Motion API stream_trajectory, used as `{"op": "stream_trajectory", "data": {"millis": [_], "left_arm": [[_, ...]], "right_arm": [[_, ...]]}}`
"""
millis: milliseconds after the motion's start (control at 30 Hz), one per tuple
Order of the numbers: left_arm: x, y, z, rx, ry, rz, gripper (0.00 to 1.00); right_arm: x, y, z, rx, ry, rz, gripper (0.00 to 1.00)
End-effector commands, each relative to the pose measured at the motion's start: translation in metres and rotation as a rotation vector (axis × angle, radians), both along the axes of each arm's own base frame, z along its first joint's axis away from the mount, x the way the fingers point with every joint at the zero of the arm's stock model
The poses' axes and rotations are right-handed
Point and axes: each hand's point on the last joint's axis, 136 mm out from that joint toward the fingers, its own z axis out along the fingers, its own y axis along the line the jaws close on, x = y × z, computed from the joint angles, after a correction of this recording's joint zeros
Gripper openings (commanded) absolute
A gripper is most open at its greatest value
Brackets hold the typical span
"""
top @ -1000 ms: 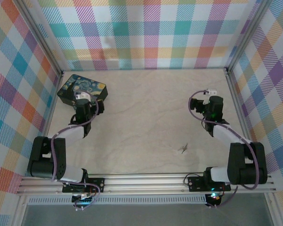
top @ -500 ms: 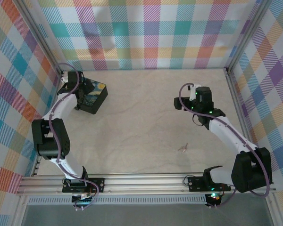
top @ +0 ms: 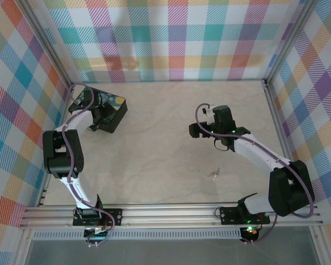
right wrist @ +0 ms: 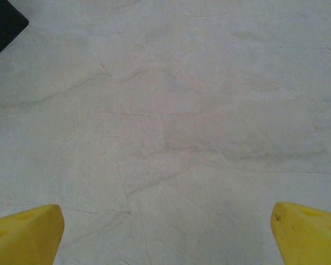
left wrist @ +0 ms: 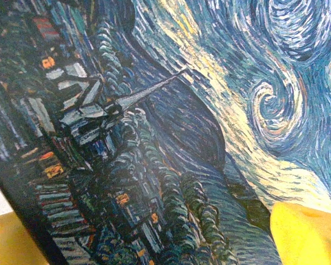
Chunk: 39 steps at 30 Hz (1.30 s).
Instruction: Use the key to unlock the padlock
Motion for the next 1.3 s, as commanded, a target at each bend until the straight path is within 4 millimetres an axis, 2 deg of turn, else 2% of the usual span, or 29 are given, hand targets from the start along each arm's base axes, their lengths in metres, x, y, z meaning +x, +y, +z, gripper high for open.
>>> {"op": "stream_trajectory", "data": {"millis": [0, 167, 333, 500, 567, 633, 800, 933, 1000, 1067, 1200, 1267], "left_arm": [[-0.027, -0.049, -0.029, -0.09, 0.09, -0.093, 0.96], [-0.044, -0.115, -0.04, -0.175, 0.105, -0.143, 0.96], [-0.054, -0.193, -0.031, -0.254, 0.069, -0.186, 0.97], [-0.066, -0.269, -0.019, -0.293, 0.067, -0.244, 0.97], [-0.072, -0.291, -0.012, -0.307, 0.075, -0.259, 0.97], [-0.082, -0.299, -0.001, -0.291, 0.111, -0.267, 0.97], [-0.093, -0.289, 0.049, -0.234, 0.116, -0.322, 0.97], [-0.092, -0.262, 0.081, -0.226, 0.071, -0.356, 0.97], [-0.082, -0.239, 0.088, -0.174, 0.05, -0.352, 0.97], [-0.063, -0.217, 0.097, -0.097, 0.008, -0.389, 0.97], [-0.026, -0.172, 0.113, 0.18, -0.095, -0.414, 0.99], [-0.008, -0.167, 0.114, 0.162, -0.128, -0.472, 0.99]], "right_arm": [[0.01, 0.01, 0.02, 0.056, -0.044, -0.006, 0.97], [0.009, 0.011, 0.021, 0.055, -0.038, 0.002, 0.99], [-0.005, 0.019, 0.018, 0.081, 0.012, 0.069, 1.0], [-0.01, 0.026, 0.01, 0.168, 0.092, 0.044, 0.99], [-0.011, 0.027, 0.005, 0.201, 0.133, 0.007, 0.97], [-0.012, 0.027, -0.001, 0.243, 0.171, -0.037, 0.95], [-0.008, 0.036, -0.016, 0.316, 0.26, -0.089, 0.91], [-0.003, 0.043, -0.027, 0.379, 0.313, -0.126, 0.85], [0.001, 0.046, -0.031, 0.39, 0.326, -0.138, 0.83], [0.006, 0.047, -0.035, 0.394, 0.34, -0.157, 0.81], [0.013, 0.052, -0.035, 0.434, 0.353, -0.181, 0.81], [0.017, 0.052, -0.034, 0.439, 0.353, -0.194, 0.82]]}}
